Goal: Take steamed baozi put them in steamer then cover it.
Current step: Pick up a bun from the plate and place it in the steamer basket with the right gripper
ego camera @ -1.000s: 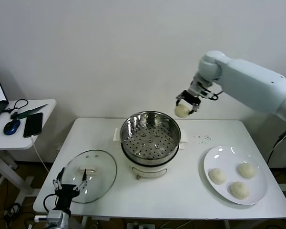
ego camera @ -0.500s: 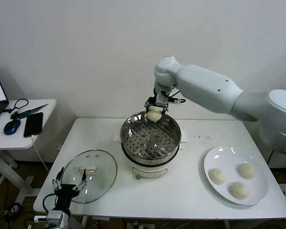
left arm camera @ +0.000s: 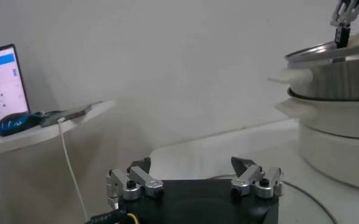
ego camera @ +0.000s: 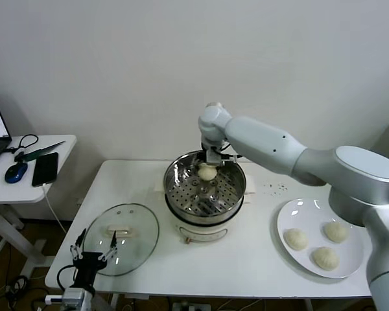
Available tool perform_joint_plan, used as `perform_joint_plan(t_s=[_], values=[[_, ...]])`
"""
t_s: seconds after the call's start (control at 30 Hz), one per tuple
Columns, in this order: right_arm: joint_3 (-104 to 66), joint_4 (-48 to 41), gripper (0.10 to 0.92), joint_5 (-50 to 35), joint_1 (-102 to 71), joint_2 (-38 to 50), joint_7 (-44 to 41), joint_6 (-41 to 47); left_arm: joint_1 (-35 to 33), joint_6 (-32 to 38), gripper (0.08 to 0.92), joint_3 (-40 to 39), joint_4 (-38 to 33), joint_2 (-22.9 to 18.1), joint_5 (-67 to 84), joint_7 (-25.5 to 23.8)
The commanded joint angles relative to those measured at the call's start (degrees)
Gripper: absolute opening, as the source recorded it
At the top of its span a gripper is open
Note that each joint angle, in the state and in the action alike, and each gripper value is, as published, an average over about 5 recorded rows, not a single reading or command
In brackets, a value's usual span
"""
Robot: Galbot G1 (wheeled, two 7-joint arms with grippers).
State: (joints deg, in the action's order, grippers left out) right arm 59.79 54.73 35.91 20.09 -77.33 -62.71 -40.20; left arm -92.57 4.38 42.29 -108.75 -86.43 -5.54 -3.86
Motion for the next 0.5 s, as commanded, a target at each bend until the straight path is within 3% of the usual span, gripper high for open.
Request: perform_joint_plan(t_s=[0.03, 0.3, 0.5], values=[[-1.1, -0.5, 0.699, 3.3, -2.2, -0.9, 0.4, -0.8, 0.0, 0.0, 0.823, 0.0, 0.1, -0.1, -0.1, 0.0], [-1.6, 0.5, 0.812, 3.2, -2.0, -0.6, -0.2, 1.4, -0.1, -0.2, 0.823, 0.1, -0.1, -0.2, -0.2, 0.1], [-2.0, 3.0, 0.822, -1.4, 1.0, 1.8, -2.2, 0.8, -0.4, -0.3, 0.823, 0.2, -0.2, -0.2, -0.2, 0.1]])
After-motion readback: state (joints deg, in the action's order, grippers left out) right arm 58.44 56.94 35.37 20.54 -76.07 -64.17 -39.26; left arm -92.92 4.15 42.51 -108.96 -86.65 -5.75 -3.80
